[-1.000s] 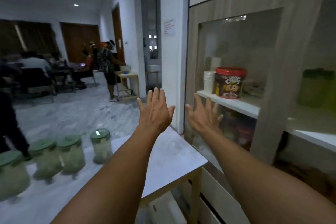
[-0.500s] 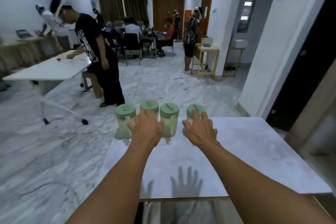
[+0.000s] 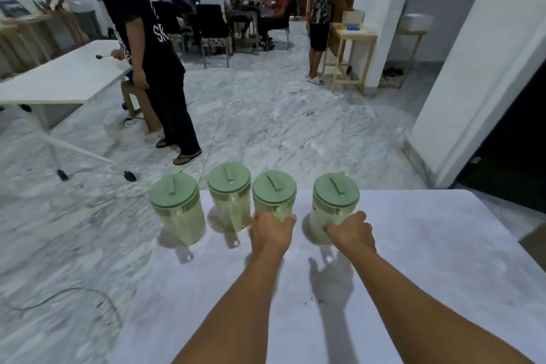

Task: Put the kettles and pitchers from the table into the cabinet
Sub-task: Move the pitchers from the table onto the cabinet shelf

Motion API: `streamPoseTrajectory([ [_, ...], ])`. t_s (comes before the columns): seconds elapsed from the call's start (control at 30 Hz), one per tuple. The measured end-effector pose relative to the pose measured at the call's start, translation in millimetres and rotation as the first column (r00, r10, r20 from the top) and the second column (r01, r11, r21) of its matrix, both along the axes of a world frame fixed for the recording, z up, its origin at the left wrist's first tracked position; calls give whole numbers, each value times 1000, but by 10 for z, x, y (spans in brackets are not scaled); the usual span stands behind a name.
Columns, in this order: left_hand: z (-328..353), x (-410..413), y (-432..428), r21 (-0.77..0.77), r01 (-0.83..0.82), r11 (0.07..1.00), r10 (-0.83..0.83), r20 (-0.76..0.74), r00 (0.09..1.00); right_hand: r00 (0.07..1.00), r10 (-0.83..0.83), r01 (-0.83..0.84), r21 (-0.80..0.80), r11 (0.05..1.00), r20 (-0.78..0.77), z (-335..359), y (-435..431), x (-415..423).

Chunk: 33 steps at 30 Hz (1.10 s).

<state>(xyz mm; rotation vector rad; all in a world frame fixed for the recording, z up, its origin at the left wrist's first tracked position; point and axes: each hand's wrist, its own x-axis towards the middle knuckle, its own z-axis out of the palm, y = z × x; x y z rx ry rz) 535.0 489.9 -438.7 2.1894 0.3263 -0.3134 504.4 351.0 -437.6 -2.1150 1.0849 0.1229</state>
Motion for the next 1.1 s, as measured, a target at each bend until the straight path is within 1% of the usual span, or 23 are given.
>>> streamPoseTrajectory([
  [0.1,-144,169,-139,-41,-80,996,77,-67,995,999,31,-30,9,1000,-27,-151,-106,130],
  [0.2,-213,251,-216,-21,-110,994,108,-72,992,999,29,-30,31,999,13,-252,-175,174],
  [0.27,-219,281,-241,-8,-93,996,92,-62,994,998,38,-39,22,999,49,-282,-219,177],
  [0.43,-144,219,-200,-119,-71,990,69,-29,997,991,8,-9,0,1000,135,-209,-260,79],
  [0.57,90,13,-114,-188,-1,982,13,64,998,975,-47,49,-5,999,219,26,-195,-136],
  [0.63,247,-143,-53,-235,32,971,-9,99,995,955,-84,86,3,996,285,182,-149,-303],
  [0.77,577,-566,57,-300,110,948,-57,179,982,876,-176,167,61,984,449,483,-70,-786],
  [0.87,851,-989,63,-376,183,908,-92,249,964,811,-261,243,105,964,523,716,-49,-1274],
  [1.0,1262,-1589,-137,-443,289,849,-148,325,934,667,-382,362,170,917,639,1110,-177,-2020],
  [1.1,1575,-2046,-457,-480,397,782,-208,400,892,510,-434,467,185,865,743,1474,-385,-2639],
])
